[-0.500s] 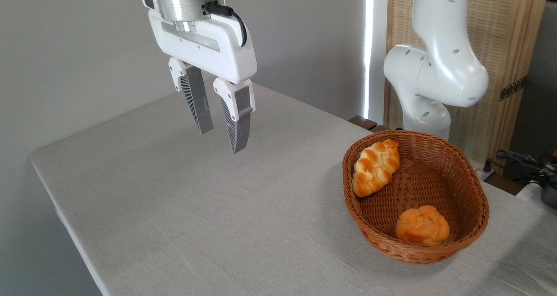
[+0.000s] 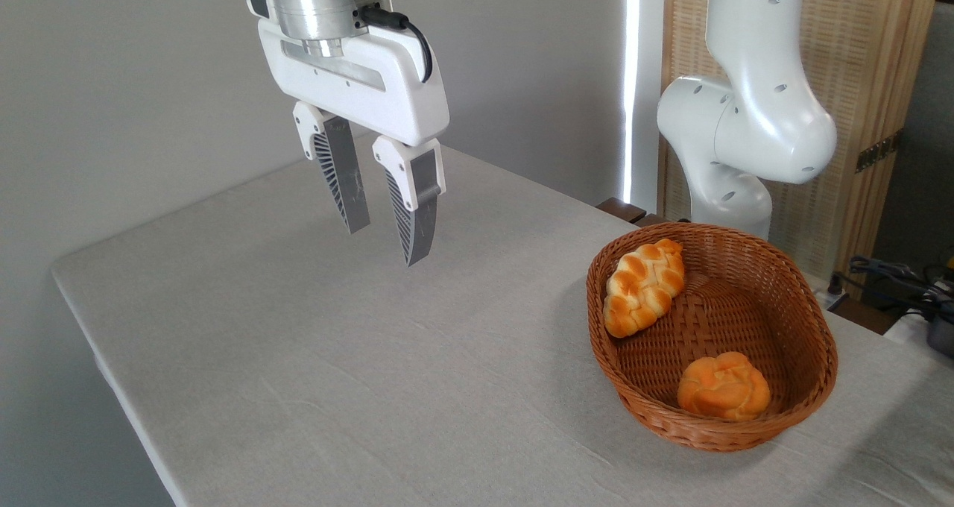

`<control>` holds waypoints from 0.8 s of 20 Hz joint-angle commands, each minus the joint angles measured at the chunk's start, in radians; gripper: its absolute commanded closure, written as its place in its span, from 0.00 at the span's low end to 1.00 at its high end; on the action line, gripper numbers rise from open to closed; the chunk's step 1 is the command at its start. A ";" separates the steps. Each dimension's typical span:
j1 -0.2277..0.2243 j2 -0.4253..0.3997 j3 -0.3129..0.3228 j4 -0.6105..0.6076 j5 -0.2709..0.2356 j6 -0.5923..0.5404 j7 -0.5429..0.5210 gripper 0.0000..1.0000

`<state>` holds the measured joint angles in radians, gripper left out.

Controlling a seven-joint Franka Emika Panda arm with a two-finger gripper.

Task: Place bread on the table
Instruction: 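Move the open gripper over the basket toward the braided bread roll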

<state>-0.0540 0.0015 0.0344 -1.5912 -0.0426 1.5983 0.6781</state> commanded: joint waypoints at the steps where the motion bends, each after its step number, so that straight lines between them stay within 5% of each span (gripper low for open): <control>1: -0.007 -0.003 0.007 0.014 0.010 -0.034 0.001 0.00; 5: -0.009 -0.041 0.007 -0.038 0.010 -0.020 0.001 0.00; 10: -0.018 -0.246 0.029 -0.309 -0.002 0.055 0.087 0.00; 14: -0.113 -0.415 0.056 -0.548 0.000 0.065 0.086 0.00; 16: -0.147 -0.486 0.122 -0.631 0.000 0.065 0.084 0.00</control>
<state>-0.1248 -0.3331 0.0643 -2.0307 -0.0428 1.6141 0.7524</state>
